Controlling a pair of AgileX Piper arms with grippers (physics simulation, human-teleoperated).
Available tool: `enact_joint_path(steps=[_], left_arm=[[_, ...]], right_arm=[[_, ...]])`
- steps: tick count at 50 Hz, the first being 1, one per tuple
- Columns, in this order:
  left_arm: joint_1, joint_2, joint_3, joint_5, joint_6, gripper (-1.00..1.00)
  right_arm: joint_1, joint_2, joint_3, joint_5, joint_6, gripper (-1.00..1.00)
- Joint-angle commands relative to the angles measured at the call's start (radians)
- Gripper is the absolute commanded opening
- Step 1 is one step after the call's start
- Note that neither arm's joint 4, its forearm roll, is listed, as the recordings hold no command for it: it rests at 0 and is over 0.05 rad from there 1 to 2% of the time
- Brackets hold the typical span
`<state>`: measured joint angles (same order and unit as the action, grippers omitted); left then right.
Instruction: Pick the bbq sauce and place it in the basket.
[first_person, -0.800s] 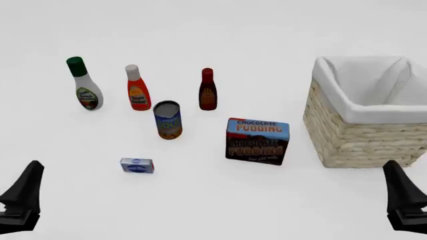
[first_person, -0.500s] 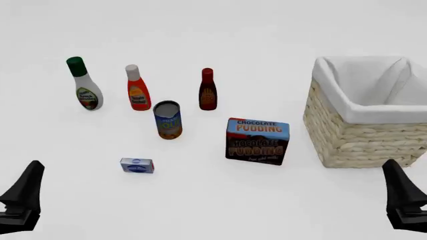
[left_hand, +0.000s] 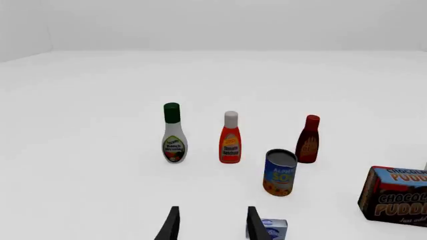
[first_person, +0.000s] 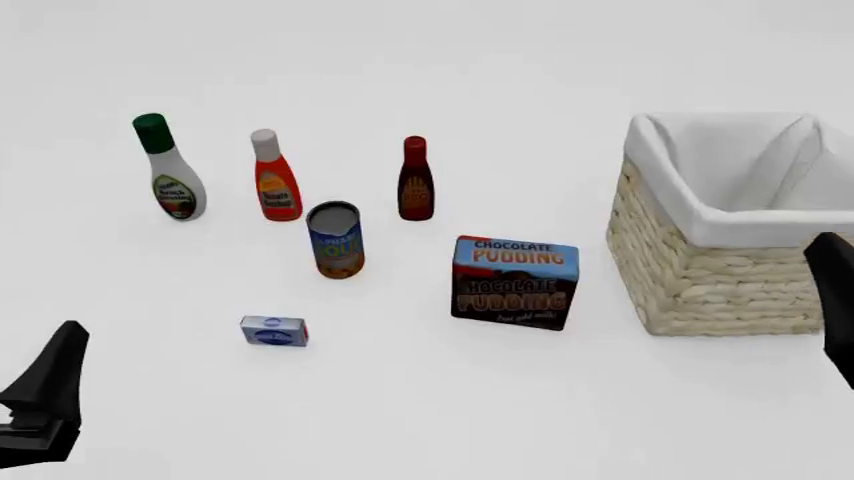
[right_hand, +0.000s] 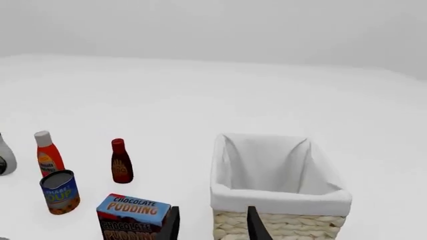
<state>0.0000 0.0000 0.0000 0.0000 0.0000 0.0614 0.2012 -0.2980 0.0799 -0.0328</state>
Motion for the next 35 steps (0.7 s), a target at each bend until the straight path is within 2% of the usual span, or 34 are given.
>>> enact_joint_path(steps=[1,5,7,9,12,23,26,27,29,35], left_arm=[[0.0,0.0,0.0,0.0,0.0,1.0],[0.0,0.0,0.0,0.0,0.0,1.0],[0.0,0.0,0.0,0.0,0.0,1.0],[0.0,0.0,0.0,0.0,0.0,1.0],[0.0,0.0,0.0,0.0,0.0,1.0],[0.0,0.0,0.0,0.0,0.0,1.0],[0.0,0.0,0.0,0.0,0.0,1.0],[0.0,0.0,0.0,0.0,0.0,1.0],[0.0,0.0,0.0,0.0,0.0,1.0],[0.0,0.0,0.0,0.0,0.0,1.0]], right_arm=[[0.04,0.112,-0.184,0.085,-0.031,1.0],[0.035,0.168,-0.257,0.112,-0.006,1.0],[0.028,0.21,-0.296,0.127,-0.031,1.0],[0.033,0.222,-0.309,0.133,-0.025,1.0],[0.027,0.329,-0.372,0.139,-0.067,1.0],[0.071,0.528,-0.5,0.158,-0.018,1.0],[0.084,0.565,-0.529,0.161,-0.032,1.0],[0.132,0.721,-0.668,0.178,-0.038,1.0],[0.159,0.795,-0.736,0.186,-0.034,1.0],[0.19,0.905,-0.821,0.183,-0.046,1.0]])
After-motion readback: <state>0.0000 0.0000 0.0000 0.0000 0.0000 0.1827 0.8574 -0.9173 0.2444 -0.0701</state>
